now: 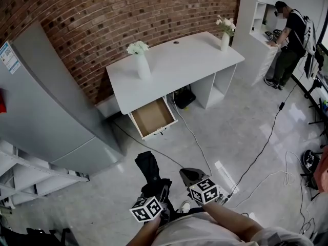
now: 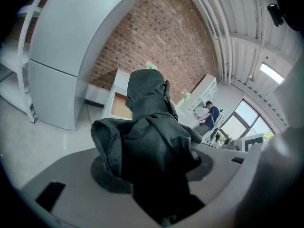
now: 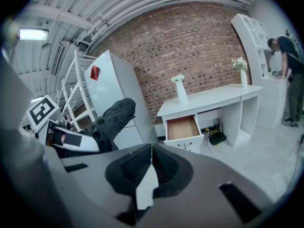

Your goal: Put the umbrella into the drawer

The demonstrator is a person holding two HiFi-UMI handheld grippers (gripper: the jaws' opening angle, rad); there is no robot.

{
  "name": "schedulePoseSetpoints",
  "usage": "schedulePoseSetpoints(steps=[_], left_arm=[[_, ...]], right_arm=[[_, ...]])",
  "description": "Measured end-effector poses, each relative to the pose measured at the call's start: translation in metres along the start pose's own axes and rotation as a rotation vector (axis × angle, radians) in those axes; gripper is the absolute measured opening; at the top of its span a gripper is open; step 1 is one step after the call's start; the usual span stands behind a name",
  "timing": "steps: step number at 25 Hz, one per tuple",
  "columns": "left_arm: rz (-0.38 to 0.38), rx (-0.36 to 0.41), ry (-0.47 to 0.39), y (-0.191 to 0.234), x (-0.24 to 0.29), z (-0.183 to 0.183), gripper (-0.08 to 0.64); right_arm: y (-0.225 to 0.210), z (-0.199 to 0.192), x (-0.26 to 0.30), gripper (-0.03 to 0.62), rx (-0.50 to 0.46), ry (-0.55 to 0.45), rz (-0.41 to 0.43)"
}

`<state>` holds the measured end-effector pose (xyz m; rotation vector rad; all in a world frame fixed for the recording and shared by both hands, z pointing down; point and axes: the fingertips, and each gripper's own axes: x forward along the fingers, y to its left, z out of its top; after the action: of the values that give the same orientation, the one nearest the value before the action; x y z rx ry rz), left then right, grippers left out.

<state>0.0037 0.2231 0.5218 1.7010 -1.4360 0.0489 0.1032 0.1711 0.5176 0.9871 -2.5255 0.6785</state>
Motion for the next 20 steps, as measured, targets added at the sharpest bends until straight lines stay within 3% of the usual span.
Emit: schedulePoseSetpoints(steps=[11, 20], left_arm=[[-0.065, -0.033, 0.048, 0.040, 0.048, 0.069, 0.261], [-0.158, -0.008, 0.088, 0.062, 0.082, 0.126, 0.261]], right_arm=[[0.011, 0.030, 0.085, 0.017, -0.030, 0.079, 0.006], [0.004, 0.068, 0.142, 0.017, -0.031, 0.103, -0.064]])
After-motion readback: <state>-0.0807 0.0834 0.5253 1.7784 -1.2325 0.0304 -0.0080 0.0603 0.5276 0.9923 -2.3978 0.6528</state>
